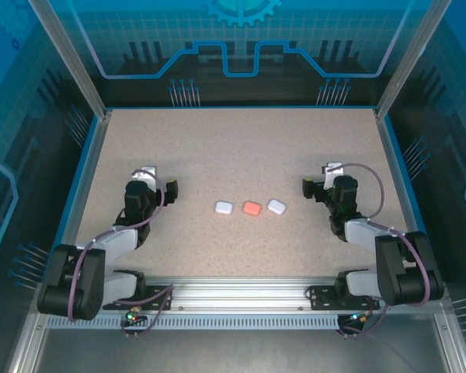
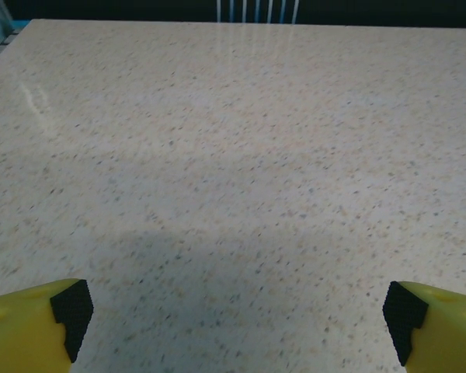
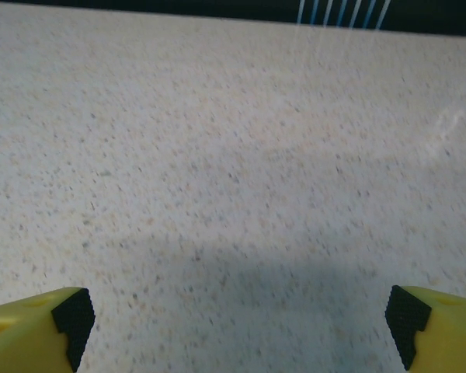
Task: Insert the wireless bluetooth earbuds into the charging case
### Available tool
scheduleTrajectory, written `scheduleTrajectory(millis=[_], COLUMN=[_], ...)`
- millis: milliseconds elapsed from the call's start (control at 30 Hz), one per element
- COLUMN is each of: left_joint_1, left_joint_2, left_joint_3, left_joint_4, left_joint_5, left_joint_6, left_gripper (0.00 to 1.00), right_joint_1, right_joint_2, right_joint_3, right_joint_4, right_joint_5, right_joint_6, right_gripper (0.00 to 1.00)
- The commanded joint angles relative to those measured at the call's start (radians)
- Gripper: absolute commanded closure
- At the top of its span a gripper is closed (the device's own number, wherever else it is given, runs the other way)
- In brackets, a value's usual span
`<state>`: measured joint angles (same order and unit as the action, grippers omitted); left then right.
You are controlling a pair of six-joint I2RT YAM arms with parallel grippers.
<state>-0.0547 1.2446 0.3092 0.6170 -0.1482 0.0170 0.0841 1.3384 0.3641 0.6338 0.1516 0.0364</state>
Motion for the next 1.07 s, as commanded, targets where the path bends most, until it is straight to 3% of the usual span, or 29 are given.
scheduleTrajectory(millis=[0,100,133,233,500,1033], left_joint_1=[0.026,0.046,0.049,0.05,0.07,0.072], left_joint_2=[0.06,0.121,0.165,0.333,0.299,0.305], left_joint_3=[-0.005,0.015,0.005,-0.028,0.08,0.075], left_joint_4=[0.178,0.223,0.288,0.541,0.272,0.295], left_joint_5=[0.126,0.186,0.2,0.211,0.137,0.134], left_joint_6=[0.058,0.029,0.026,0.034,-0.025,-0.024], left_gripper=[0.01,0.01,0.01,0.01,0.01,0.01], right_joint_1=[-0.015,-0.015,-0.02,-0.031,-0.026,-0.026], right_joint_2=[0.075,0.163,0.15,0.168,0.165,0.165], right_joint_3=[-0.023,-0.013,0.032,0.058,0.062,0.063], right_joint_4=[0.205,0.281,0.165,0.142,0.129,0.125], right_joint_5=[-0.052,-0.065,-0.07,-0.077,-0.072,-0.072], right_joint_6=[-0.038,-0.05,-0.04,-0.033,-0.035,-0.035], right_gripper=[0.0,0.0,0.0,0.0,0.0,0.0])
